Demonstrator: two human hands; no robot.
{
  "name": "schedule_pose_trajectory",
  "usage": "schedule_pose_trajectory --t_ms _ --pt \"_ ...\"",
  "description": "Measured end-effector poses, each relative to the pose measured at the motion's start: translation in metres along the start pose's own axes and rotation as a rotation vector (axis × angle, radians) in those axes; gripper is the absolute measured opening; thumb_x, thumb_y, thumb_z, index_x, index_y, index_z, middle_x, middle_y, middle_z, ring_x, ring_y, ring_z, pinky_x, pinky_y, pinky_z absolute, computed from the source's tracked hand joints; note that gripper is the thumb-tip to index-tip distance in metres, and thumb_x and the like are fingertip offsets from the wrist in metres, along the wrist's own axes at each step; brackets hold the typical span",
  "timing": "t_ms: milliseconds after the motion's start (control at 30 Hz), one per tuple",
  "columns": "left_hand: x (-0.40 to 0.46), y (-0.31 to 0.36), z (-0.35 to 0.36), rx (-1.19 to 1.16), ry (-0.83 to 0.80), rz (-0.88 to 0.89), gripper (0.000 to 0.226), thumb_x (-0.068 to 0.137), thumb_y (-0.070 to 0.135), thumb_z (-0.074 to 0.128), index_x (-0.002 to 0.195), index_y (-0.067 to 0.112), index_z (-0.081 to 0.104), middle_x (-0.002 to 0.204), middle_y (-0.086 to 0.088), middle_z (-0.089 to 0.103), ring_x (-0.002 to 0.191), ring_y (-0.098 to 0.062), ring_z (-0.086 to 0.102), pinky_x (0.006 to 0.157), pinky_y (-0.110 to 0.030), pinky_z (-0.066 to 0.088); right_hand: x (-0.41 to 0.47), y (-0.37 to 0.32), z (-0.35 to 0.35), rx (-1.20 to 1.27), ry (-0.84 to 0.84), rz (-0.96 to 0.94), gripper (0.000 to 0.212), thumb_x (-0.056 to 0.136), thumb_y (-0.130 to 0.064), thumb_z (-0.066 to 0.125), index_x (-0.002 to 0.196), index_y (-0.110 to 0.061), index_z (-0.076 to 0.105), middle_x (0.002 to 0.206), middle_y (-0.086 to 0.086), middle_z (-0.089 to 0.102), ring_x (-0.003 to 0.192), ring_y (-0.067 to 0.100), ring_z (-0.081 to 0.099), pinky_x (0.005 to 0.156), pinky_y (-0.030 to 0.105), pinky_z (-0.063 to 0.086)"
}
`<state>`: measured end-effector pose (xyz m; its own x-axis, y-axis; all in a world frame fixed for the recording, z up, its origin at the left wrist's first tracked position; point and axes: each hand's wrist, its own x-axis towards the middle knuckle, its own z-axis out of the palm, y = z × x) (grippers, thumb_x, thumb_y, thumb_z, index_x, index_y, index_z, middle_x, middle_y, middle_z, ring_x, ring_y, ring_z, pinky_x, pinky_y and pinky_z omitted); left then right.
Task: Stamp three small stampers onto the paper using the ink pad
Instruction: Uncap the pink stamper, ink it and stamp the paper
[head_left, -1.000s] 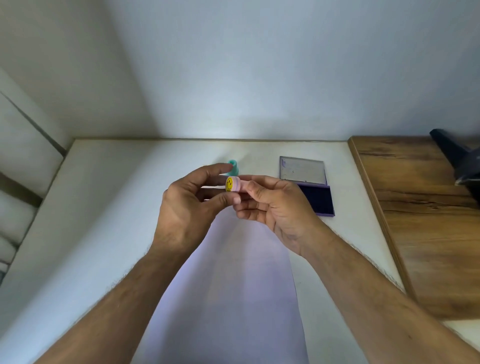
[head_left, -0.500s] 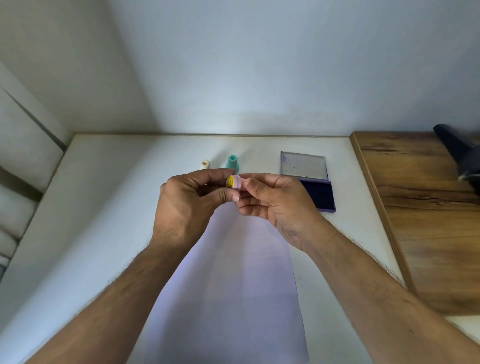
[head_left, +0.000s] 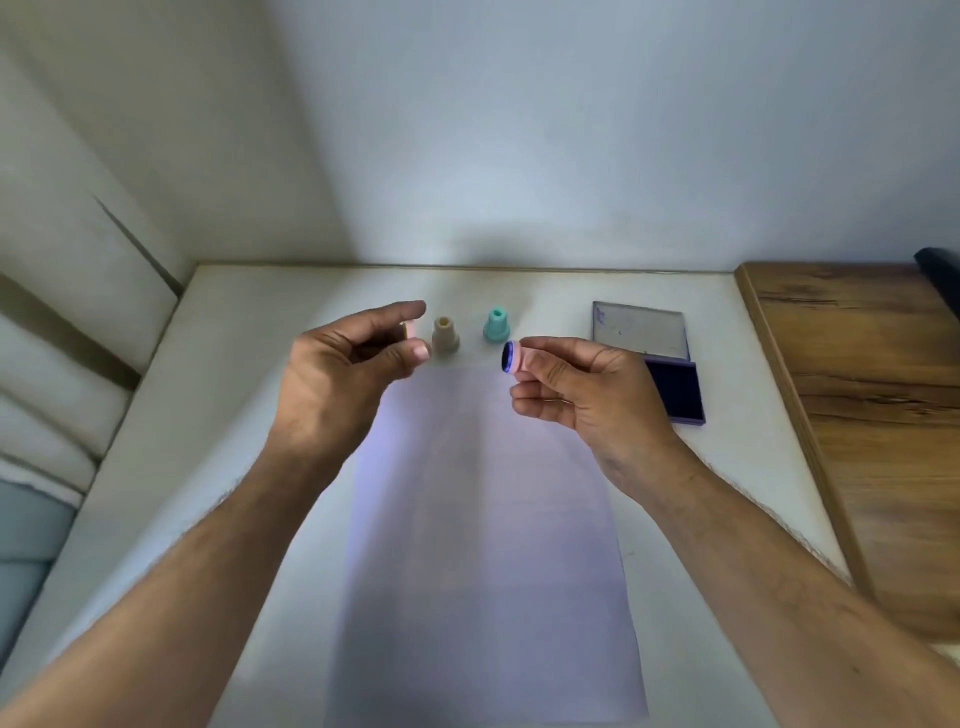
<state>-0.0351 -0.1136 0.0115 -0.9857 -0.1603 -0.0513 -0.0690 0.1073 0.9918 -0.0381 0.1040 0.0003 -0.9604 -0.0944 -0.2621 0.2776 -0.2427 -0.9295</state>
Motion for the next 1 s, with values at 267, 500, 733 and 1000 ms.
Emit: schedule_pose_trajectory --t_ms 267,500,733,1000 --pt "-0.004 -0.023 -0.05 0.468 0.224 -0.063 0.016 0.069 0.034 0.082 0.083 0.03 0.074 0.072 0.025 0.073 0.069 0.011 0.067 0.059 0.0 0.045 0.001 0.007 0.004 -0.04 0.009 0.002 0.01 0.086 -0.008 0.071 0.089 -0.012 0.079 0.076 0.01 0.073 0.067 0.022 0.07 0.065 0.031 0.059" --pt "-0.012 -0.037 -0.058 0.885 0.232 0.123 0.032 0.08 0.042 0.073 0.111 0.031 0.072 0.092 0.011 0.077 0.089 -0.016 0.073 0.084 -0.029 0.056 0.001 0.009 0.007 -0.056 0.012 0.006 0.01 0.085 -0.01 0.071 0.091 -0.012 0.079 0.077 0.009 0.074 0.067 0.022 0.071 0.065 0.03 0.059" --pt "-0.009 -0.046 -0.061 1.032 0.163 0.103 0.019 0.087 0.045 0.065 0.104 0.042 0.073 0.127 0.007 0.066 0.124 -0.021 0.051 0.102 -0.04 0.043 -0.002 0.006 0.009 -0.056 0.011 -0.008 0.01 0.086 -0.01 0.071 0.088 -0.014 0.079 0.077 0.01 0.073 0.067 0.021 0.07 0.064 0.03 0.059" --pt "-0.005 -0.039 -0.059 0.974 0.102 -0.042 0.037 0.084 0.045 0.071 0.119 0.035 0.069 0.132 0.007 0.062 0.124 -0.022 0.048 0.1 -0.036 0.042 -0.003 0.003 0.011 -0.069 0.048 -0.008 0.01 0.086 -0.008 0.07 0.093 -0.011 0.078 0.076 0.009 0.072 0.066 0.021 0.07 0.064 0.03 0.059"
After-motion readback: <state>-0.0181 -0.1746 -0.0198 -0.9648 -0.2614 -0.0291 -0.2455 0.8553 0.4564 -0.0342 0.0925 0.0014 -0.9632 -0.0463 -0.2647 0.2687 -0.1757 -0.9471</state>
